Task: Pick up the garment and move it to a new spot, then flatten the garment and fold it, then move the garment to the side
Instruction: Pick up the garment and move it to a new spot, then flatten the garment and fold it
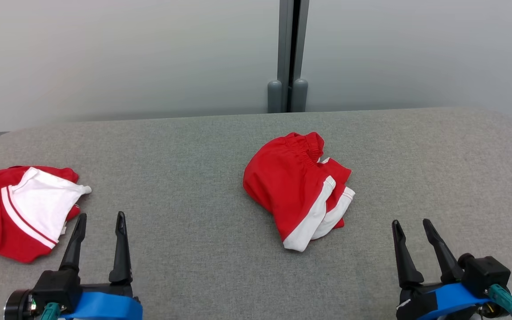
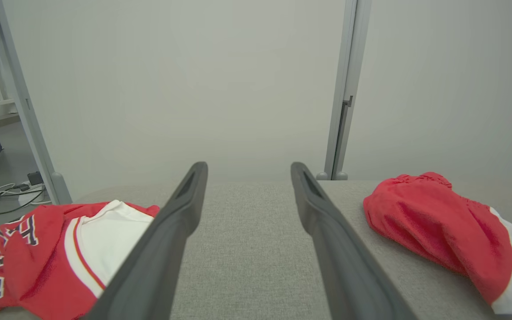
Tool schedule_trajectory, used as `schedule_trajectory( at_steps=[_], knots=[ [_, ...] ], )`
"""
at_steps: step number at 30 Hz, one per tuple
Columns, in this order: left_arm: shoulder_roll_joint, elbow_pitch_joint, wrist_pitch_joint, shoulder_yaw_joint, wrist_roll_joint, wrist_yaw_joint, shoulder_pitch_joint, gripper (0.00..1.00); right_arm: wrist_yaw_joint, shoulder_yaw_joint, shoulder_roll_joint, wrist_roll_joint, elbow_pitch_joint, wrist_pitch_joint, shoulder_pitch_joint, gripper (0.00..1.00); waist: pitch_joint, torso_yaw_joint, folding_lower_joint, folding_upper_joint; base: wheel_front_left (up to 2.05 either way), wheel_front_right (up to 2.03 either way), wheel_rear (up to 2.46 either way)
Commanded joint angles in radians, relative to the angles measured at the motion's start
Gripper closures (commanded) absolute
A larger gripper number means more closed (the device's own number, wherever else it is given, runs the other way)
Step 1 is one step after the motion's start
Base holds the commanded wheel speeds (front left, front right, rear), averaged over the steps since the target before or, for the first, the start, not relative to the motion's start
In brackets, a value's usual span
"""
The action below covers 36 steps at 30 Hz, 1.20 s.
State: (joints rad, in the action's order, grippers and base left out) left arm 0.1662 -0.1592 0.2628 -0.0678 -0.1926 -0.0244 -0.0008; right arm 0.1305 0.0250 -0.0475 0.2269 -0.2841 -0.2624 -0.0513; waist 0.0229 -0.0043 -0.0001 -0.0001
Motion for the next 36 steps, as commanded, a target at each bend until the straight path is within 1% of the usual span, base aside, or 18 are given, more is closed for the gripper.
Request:
schedule_trajectory(
  at_steps=[1,3,14,36],
  knots=[
    [-0.004,-0.006,0.003,0.011,0.009,-0.002,0.016,0.0,0.0,-0.004,-0.005,-0.007,-0.003,-0.004,0.02,0.0,-0.004,0.001,0.0001,0.0001,0.0,0.0,0.0],
    [-0.01,-0.016,0.003,0.014,0.015,-0.01,0.024,0.0,0.0,-0.007,-0.005,-0.011,-0.004,-0.004,0.022,0.0,-0.006,0.003,0.0001,0.0001,0.0,0.0,0.0],
    [-0.027,-0.072,0.003,0.036,0.045,-0.023,0.035,0.0,0.0,-0.014,-0.005,-0.026,-0.007,-0.004,0.038,0.0,-0.019,-0.003,0.0001,0.0001,0.0,0.0,0.0],
    [-0.045,-0.09,0.003,0.061,0.079,-0.042,0.019,0.0,0.0,-0.015,-0.005,-0.023,-0.003,-0.004,0.037,0.0,-0.021,0.002,0.0001,0.0001,0.0,0.0,0.0]
  ],
)
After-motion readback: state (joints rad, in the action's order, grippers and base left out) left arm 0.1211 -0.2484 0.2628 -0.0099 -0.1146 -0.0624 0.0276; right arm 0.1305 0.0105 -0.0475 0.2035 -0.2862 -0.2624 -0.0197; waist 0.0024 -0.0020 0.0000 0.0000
